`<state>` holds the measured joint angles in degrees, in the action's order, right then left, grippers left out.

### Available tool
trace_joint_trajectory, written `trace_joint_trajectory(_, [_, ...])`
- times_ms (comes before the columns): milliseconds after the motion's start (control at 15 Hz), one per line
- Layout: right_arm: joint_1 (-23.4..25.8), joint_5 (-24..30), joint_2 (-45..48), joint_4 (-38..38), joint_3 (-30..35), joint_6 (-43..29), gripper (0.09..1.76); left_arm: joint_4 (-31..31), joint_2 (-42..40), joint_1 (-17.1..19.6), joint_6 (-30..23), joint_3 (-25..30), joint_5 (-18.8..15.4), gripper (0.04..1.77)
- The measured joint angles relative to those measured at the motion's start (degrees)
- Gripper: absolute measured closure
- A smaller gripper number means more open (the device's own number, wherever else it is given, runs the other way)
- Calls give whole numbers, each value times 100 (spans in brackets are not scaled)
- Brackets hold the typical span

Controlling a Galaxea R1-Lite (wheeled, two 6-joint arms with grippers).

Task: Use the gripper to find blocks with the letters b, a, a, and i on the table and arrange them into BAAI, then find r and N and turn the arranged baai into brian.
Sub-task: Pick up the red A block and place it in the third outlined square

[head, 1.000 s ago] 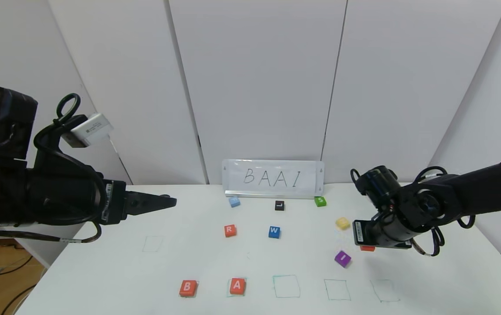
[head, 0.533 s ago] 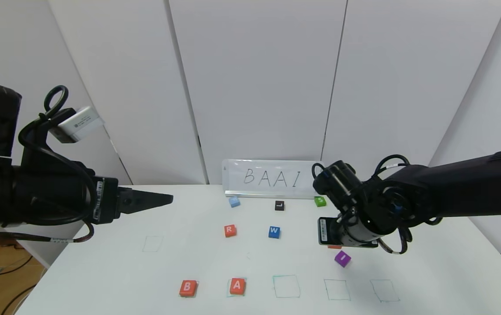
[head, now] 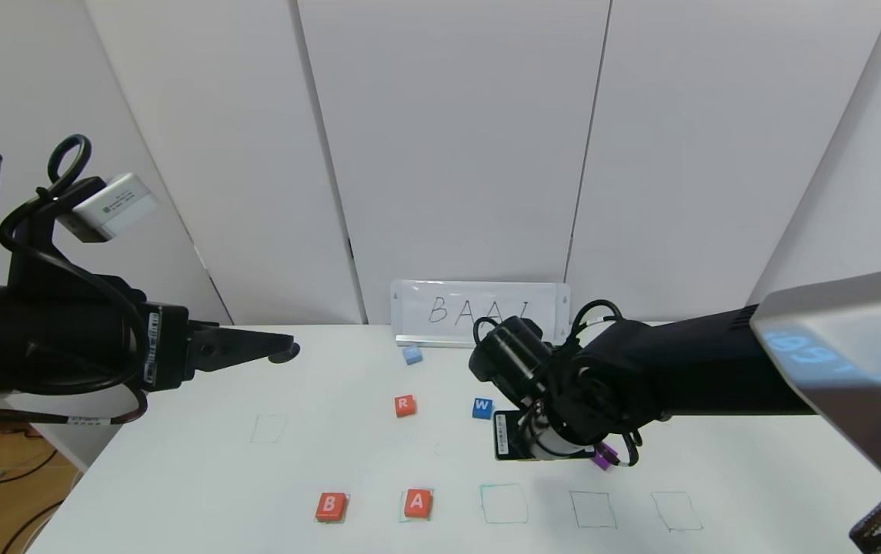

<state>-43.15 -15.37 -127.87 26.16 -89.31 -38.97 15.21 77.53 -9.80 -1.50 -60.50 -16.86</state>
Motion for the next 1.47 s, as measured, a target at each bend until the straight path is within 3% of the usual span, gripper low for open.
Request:
trace_joint_trajectory(400, [-411,-134,-472,-51,-101,-240,132,0,-38,5,2,2,9,9])
trace_joint_trajectory(1133, [-585,-154,-728,-93,-22,-343,132,9,-44,-4,55,17,0,9])
trace_joint_trajectory(1467, [-613,-157,-830,-449,102,-380,132,6,-44,-9,63,23,0,9])
